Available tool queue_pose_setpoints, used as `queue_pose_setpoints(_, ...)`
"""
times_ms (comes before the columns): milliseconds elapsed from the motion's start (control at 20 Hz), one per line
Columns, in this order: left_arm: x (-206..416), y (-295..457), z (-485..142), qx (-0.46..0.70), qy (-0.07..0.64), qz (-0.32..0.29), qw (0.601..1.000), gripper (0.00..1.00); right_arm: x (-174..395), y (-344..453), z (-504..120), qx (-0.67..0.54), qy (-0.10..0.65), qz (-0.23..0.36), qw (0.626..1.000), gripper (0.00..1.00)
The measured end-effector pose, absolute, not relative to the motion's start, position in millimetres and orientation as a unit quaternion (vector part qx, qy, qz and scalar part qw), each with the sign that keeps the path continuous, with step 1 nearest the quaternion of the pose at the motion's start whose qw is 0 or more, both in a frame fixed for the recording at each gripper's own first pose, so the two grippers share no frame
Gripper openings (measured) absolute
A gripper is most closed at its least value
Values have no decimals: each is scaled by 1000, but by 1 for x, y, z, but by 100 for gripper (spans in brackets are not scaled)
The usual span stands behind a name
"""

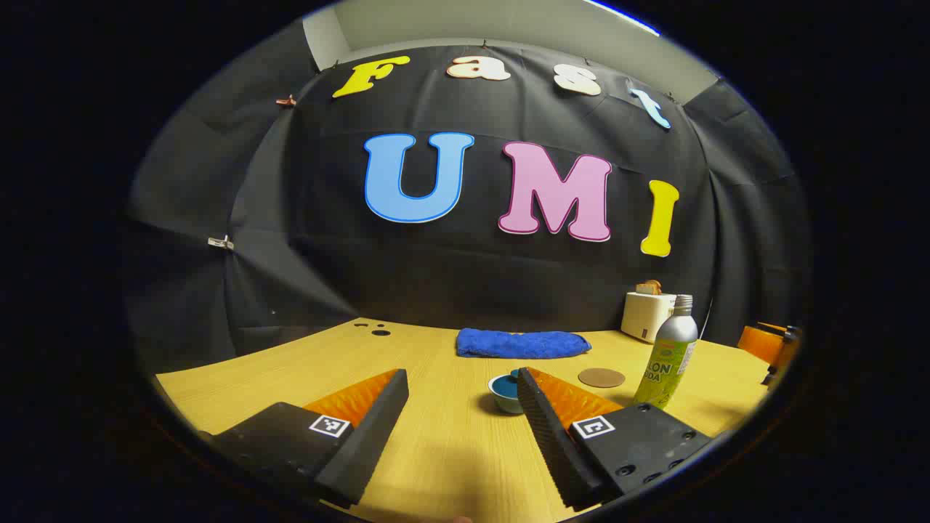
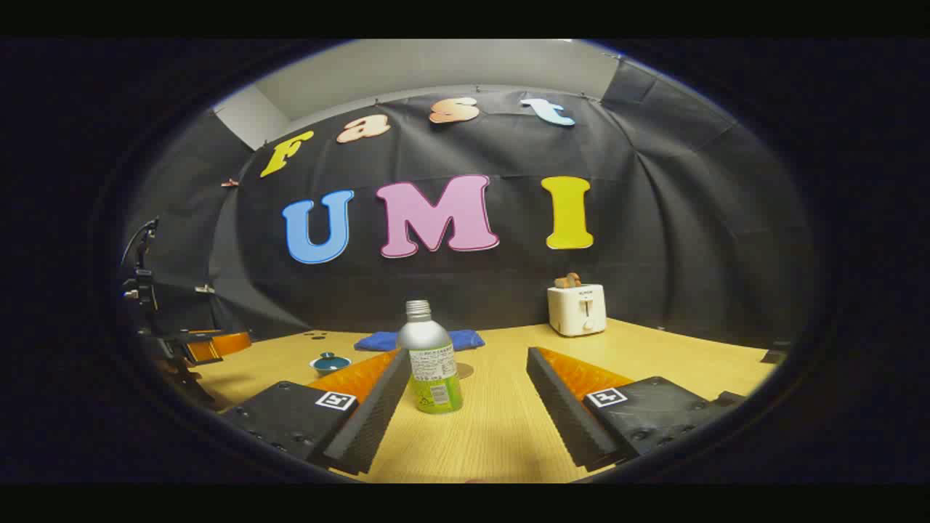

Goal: Open the teacup lid with one hand, grasp the water bottle and pour water into the teacup with the other hand; after pouring, place the water bottle on the coaster and then close the teacup lid.

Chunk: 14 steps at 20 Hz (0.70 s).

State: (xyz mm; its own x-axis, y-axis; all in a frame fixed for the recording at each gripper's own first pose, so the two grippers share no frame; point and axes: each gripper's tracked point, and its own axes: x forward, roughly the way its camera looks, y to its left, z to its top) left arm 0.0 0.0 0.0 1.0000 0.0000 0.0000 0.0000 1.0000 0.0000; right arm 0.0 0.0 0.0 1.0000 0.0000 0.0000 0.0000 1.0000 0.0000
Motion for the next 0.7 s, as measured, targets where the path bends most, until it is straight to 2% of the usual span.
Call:
queue_pose_setpoints(250, 29, -9, -12, 28, 17, -11, 999, 95, 20, 6, -5, -15, 0, 2, 1000, 99)
queue_pose_setpoints(700, 25, -20, -4, 51, 9, 6, 999, 95, 36, 14, -19, -12, 23, 24, 999, 99)
